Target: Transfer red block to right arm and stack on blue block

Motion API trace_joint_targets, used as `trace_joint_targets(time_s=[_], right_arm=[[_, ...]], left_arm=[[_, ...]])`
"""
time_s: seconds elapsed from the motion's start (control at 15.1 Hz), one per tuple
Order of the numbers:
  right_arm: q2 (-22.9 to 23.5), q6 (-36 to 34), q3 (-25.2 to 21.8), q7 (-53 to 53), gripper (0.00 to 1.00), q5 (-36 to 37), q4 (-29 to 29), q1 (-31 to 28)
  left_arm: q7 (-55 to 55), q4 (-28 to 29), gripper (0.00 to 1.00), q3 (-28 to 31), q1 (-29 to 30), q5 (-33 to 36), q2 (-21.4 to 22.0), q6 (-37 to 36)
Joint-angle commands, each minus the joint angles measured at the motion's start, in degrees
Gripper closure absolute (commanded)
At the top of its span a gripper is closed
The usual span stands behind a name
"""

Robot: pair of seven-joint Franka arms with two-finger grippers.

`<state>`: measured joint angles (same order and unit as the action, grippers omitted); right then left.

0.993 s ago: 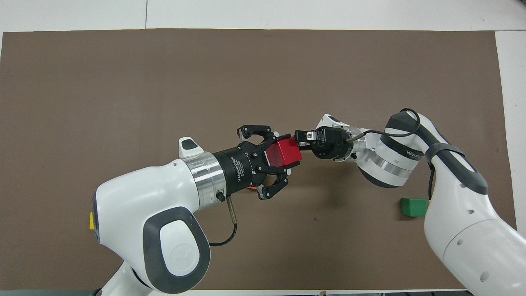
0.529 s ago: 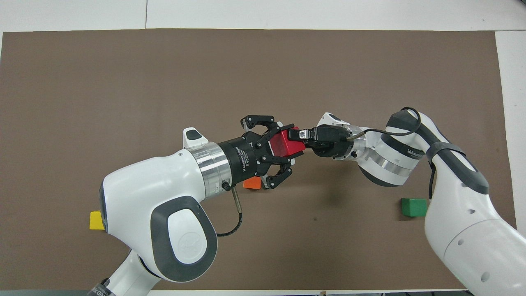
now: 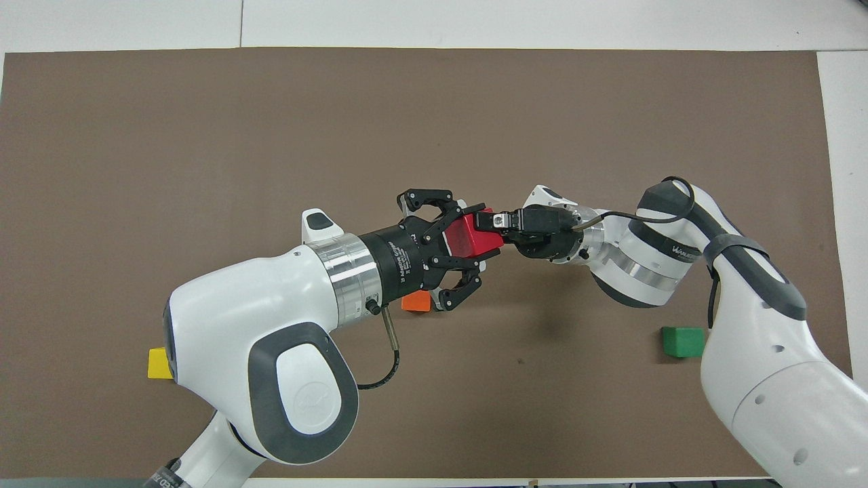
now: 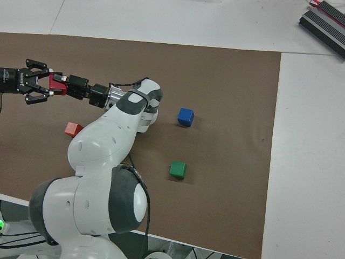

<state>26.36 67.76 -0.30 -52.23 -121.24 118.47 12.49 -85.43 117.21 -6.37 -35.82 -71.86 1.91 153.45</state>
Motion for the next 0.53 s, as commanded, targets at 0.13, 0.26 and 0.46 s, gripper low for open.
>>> trace_joint_targets(time_s=[0.13, 0.26, 0.46], right_arm=[[0.01, 2.99, 0.13, -1.47, 1.00, -0.84, -0.52, 0.43], [-0.17, 3.08, 0.13, -1.39, 1.00, -0.84, -0.52, 0.43], [-0.95, 4.65, 0.13, -1.04, 1.00, -0.84, -0.52, 0.35]], left_arm=[[-0.52, -0.49, 0.00, 0.57, -0.66, 0.05, 0.28, 1.24], [-0.70, 0.04, 0.00, 0.66, 0.04, 0.05, 1.25, 0.54], [-0.44, 3.89, 0.00, 0.74, 3.80, 0.14, 5.02, -3.48]])
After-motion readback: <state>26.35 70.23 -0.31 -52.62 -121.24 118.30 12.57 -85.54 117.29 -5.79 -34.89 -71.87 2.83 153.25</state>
